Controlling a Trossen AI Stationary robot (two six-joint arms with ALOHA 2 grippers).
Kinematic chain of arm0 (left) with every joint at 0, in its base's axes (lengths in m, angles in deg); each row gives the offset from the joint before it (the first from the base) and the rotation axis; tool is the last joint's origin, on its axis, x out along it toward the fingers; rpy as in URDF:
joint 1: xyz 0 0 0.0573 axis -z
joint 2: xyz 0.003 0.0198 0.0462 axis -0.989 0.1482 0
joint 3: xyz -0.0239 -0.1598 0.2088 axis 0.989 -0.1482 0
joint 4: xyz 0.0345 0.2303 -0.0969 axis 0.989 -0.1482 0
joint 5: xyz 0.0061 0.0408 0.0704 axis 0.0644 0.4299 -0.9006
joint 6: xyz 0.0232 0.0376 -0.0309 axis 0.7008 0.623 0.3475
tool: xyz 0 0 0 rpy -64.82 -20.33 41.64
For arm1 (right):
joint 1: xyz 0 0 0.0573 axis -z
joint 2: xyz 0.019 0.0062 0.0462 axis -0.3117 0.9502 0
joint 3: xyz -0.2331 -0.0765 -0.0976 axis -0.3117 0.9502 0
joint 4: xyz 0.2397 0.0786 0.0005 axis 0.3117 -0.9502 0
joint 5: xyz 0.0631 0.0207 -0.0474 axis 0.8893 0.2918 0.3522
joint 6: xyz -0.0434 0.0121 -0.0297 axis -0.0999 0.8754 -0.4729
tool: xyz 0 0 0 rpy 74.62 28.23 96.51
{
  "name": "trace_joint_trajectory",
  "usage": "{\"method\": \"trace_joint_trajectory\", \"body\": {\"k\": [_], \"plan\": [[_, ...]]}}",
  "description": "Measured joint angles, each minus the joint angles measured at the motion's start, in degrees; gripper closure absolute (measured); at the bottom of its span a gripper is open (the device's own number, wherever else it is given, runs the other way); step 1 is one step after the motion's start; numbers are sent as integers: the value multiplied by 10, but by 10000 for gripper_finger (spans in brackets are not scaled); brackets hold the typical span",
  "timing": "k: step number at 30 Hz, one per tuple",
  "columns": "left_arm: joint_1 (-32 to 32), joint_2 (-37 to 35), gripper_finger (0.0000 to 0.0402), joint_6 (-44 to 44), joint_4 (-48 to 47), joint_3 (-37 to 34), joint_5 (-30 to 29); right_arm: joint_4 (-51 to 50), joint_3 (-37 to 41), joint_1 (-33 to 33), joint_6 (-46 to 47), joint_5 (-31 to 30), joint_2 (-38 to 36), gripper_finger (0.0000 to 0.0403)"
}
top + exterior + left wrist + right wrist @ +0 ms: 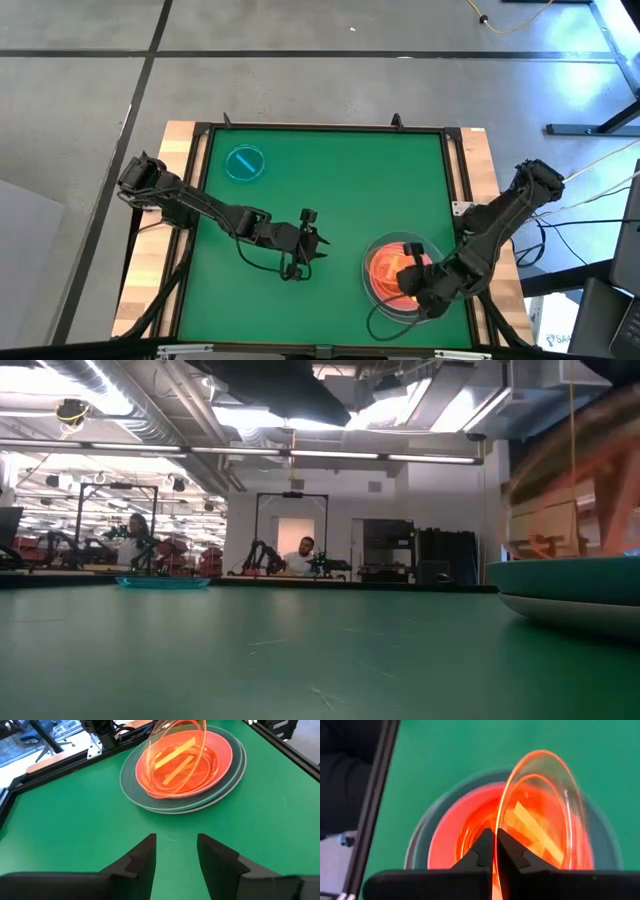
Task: Stack plastic plates
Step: Stack the yellow plate on top of the yellow plate, then stack the blue plate on top of the yellow plate
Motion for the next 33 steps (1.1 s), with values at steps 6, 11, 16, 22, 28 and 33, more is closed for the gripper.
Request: {"method": "trace_joint_trajectory", "body": {"k": [6, 11, 16, 22, 28, 33], "plan": [[0, 0, 266, 0, 0, 0, 4, 61, 78, 0, 54, 35, 0, 396], [0, 0, 266, 0, 0, 0, 3, 129, 109, 7, 54, 70, 1, 371], [0, 0, 266, 0, 0, 0, 2, 152, 109, 6, 54, 83, 1, 306], [0, 0, 266, 2, -3, 0, 2, 164, 103, 8, 23, 110, 1, 234], [-2, 0, 266, 3, -30, 0, -67, 182, 93, 11, -73, -9, 1, 213], [-22, 0, 266, -3, -115, 0, -151, 211, 93, 15, -172, -208, 1, 220]]}}
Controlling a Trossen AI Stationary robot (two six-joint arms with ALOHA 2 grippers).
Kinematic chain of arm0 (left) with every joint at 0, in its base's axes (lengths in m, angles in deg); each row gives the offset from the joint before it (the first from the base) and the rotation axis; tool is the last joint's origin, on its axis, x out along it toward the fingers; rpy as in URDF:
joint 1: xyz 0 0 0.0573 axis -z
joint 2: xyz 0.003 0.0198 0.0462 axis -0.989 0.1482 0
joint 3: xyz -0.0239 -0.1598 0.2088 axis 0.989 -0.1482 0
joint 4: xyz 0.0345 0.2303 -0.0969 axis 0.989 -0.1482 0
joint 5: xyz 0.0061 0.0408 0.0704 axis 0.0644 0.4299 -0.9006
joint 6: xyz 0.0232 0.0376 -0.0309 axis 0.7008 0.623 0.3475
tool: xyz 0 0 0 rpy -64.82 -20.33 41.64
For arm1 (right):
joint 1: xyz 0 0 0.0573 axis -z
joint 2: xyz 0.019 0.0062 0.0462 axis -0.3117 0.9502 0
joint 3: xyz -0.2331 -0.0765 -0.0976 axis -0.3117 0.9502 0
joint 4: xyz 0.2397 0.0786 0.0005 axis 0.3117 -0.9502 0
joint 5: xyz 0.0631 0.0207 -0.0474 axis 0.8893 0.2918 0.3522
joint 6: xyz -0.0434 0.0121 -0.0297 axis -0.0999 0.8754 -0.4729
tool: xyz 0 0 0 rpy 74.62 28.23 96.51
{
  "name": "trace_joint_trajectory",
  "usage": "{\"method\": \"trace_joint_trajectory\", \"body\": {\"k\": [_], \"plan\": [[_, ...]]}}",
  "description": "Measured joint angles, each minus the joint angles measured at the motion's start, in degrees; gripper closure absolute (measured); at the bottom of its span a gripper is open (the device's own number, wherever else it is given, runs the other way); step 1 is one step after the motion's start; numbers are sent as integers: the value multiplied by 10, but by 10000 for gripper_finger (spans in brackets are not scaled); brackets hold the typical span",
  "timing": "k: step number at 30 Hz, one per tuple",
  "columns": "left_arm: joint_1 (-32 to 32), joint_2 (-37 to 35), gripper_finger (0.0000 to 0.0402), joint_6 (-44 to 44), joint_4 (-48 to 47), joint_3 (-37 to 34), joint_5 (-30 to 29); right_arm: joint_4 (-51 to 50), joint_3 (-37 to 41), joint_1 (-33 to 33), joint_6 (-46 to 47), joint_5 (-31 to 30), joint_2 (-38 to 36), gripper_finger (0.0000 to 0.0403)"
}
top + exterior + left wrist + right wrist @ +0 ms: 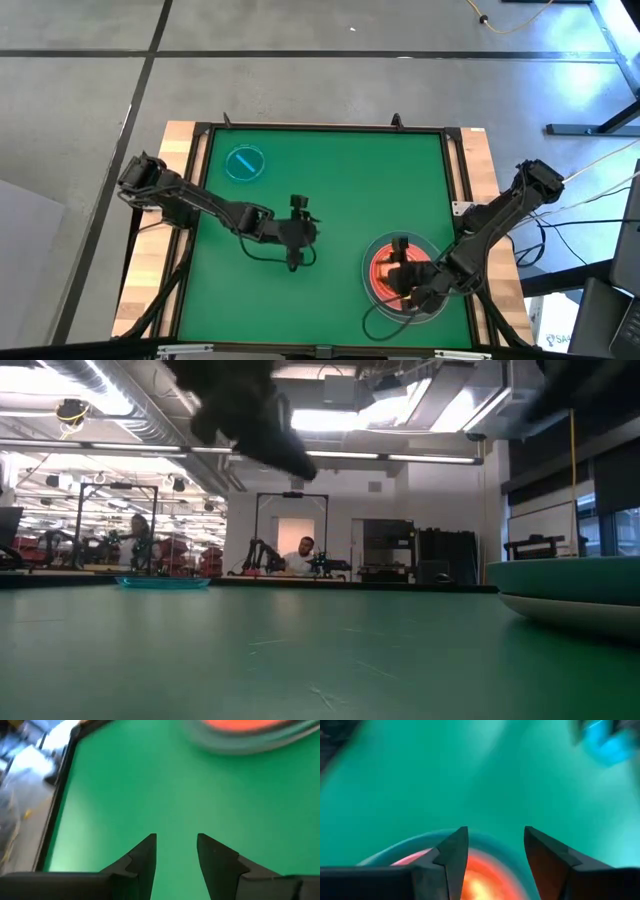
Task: Stack plastic plates
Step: Stack the blue plate on top of the yellow plate
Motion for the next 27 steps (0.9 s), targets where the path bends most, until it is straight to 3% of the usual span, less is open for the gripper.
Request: {"method": "trace_joint_trajectory", "body": {"k": [2, 5, 13, 18, 21, 27], "plan": [[-15, 0, 266, -25, -34, -1, -13, 25, 0, 10, -47, -52, 0, 220], [-41, 0, 266, -71, -76, -1, -9, 63, 0, 42, -105, -64, 0, 220], [-120, -19, 266, -123, -34, -95, 42, 75, 1, 136, -102, 69, 0, 221], [-178, -62, 266, -184, -25, -159, 35, 72, 1, 153, -101, 77, 0, 221], [-209, -96, 266, -215, -22, -190, 22, 73, 1, 153, -101, 72, 5, 221], [-260, -134, 266, -270, -25, -245, -71, 86, 1, 153, -101, 74, 26, 221]]}}
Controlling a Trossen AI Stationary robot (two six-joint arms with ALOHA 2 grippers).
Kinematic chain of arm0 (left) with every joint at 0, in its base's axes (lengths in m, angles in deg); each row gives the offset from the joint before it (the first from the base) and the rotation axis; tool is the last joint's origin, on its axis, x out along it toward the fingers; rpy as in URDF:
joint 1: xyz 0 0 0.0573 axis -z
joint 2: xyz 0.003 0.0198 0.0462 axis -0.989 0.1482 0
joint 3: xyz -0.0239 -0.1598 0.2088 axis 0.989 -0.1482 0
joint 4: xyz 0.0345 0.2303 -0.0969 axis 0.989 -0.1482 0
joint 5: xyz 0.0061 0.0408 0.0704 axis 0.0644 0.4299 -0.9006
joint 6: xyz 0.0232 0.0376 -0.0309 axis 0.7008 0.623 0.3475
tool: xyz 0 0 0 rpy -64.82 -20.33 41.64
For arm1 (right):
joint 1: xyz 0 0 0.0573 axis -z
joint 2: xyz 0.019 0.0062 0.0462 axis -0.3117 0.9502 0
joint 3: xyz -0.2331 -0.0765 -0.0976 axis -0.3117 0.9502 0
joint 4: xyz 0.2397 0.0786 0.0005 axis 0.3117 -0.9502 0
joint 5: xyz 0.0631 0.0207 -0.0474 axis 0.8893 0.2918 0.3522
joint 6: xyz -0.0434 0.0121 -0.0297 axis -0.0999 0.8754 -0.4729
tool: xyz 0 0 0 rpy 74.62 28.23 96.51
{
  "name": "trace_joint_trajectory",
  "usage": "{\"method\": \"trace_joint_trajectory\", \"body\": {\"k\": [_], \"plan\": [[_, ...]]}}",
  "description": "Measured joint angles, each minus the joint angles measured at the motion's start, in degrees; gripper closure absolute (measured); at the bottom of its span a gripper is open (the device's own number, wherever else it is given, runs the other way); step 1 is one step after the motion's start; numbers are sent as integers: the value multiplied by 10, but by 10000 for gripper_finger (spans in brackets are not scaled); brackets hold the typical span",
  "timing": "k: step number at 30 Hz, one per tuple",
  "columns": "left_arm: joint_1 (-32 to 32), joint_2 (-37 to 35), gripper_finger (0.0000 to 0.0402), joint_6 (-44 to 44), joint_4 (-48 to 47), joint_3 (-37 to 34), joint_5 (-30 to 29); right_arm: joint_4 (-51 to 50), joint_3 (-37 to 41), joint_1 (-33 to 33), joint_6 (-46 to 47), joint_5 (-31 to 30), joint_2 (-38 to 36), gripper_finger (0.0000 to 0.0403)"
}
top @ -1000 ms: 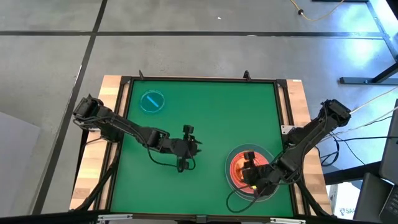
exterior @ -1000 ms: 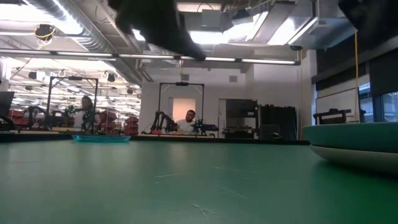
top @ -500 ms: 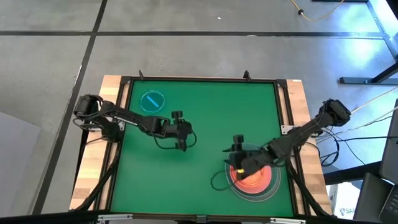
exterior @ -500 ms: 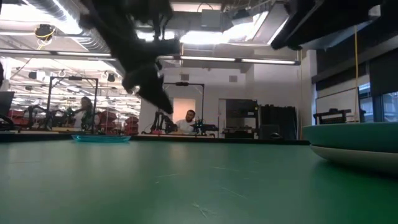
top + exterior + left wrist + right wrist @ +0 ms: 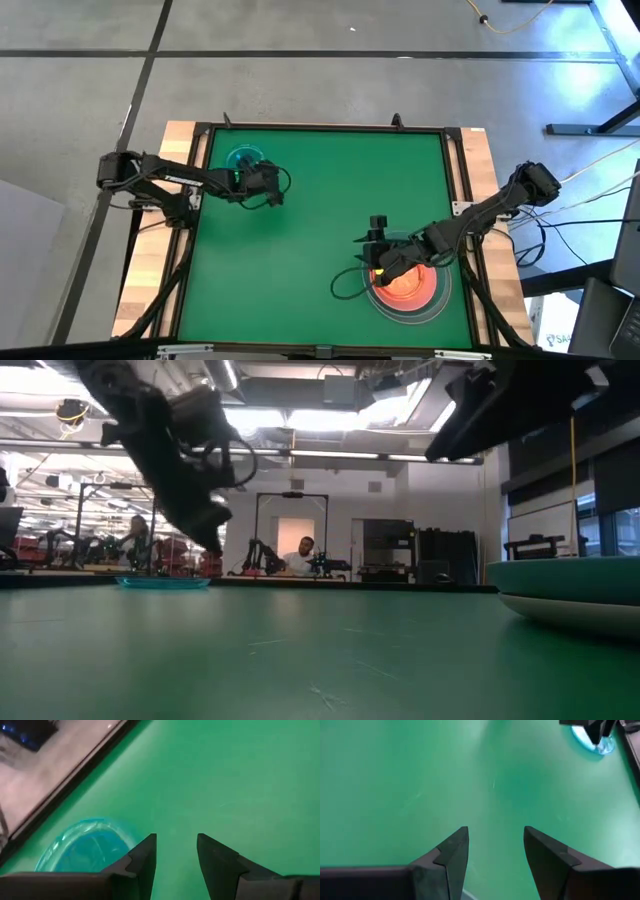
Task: Stack plastic plates
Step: Stack the blue plate on top of the yellow plate
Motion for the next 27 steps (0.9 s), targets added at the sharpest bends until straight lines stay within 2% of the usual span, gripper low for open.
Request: {"method": "trace_joint_trajectory", "body": {"k": [4, 10, 17, 22, 27], "plan": [[-24, -1, 266, 2, -3, -31, 12, 6, 0, 4, -11, -6, 14, 221], [-60, 0, 266, -27, 0, -68, -5, 24, 0, 17, -21, 2, 29, 221], [-88, 0, 266, -30, 10, -93, 61, 25, 0, 19, -22, 3, 35, 221], [-97, -1, 268, -31, 10, -95, 69, 28, 0, 19, -22, 3, 35, 221], [-99, -1, 310, -30, 10, -95, 73, 28, 0, 19, -22, 2, 35, 221]]}}
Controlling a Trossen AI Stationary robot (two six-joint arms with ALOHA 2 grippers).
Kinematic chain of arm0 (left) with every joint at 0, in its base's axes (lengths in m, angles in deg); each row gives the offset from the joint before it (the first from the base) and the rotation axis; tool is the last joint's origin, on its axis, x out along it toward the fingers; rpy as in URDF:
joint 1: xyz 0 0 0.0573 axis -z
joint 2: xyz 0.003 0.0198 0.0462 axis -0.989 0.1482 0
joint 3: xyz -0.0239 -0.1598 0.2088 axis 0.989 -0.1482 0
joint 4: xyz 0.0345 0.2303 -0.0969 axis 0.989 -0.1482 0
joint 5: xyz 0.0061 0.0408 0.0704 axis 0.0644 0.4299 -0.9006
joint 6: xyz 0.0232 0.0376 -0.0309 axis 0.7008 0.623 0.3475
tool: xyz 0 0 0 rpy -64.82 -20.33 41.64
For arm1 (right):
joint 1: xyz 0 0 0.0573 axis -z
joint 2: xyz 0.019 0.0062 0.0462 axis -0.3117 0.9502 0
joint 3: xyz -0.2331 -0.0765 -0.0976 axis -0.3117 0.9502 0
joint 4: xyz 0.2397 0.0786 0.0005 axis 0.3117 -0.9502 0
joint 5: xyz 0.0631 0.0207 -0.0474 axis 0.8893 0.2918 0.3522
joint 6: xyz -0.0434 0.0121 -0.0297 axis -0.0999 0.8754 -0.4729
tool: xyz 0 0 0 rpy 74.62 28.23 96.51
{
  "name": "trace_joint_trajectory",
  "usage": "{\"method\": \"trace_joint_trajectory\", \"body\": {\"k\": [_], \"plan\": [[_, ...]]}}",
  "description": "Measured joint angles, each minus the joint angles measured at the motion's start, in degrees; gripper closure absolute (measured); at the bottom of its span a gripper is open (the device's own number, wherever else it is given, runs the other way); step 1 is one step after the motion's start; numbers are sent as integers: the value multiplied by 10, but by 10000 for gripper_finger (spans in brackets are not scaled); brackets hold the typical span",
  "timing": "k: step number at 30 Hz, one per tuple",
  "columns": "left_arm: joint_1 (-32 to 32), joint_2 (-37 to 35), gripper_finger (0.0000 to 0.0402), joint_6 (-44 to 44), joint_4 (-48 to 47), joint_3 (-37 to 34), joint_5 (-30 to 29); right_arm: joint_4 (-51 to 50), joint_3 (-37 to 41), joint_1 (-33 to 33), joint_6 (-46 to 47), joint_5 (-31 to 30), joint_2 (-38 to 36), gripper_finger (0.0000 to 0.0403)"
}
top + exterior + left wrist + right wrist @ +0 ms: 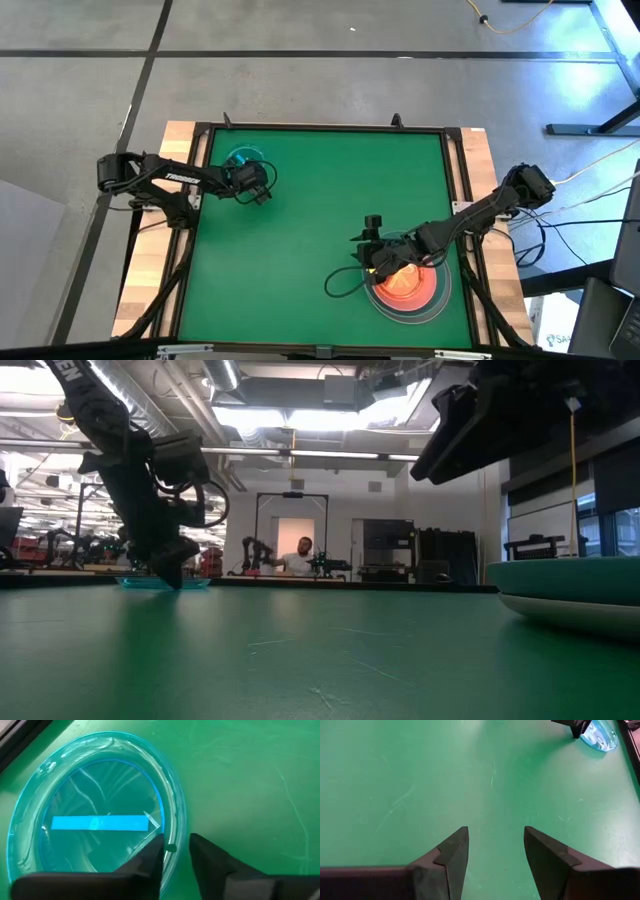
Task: Stack plastic plates
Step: Stack the blue plate on top of the yellow plate
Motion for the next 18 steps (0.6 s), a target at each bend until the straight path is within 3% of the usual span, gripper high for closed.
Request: {"method": "trace_joint_trajectory", "body": {"k": [7, 12, 18], "plan": [[11, 1, 395, 12, 1, -1, -4, -2, 0, 0, 0, 0, 0, 221], [44, 2, 397, 43, 3, 25, 11, -3, 0, 0, -1, 0, 0, 221], [125, 2, 398, 121, 6, 97, 77, -3, 0, 0, -15, -27, 0, 221]]}}
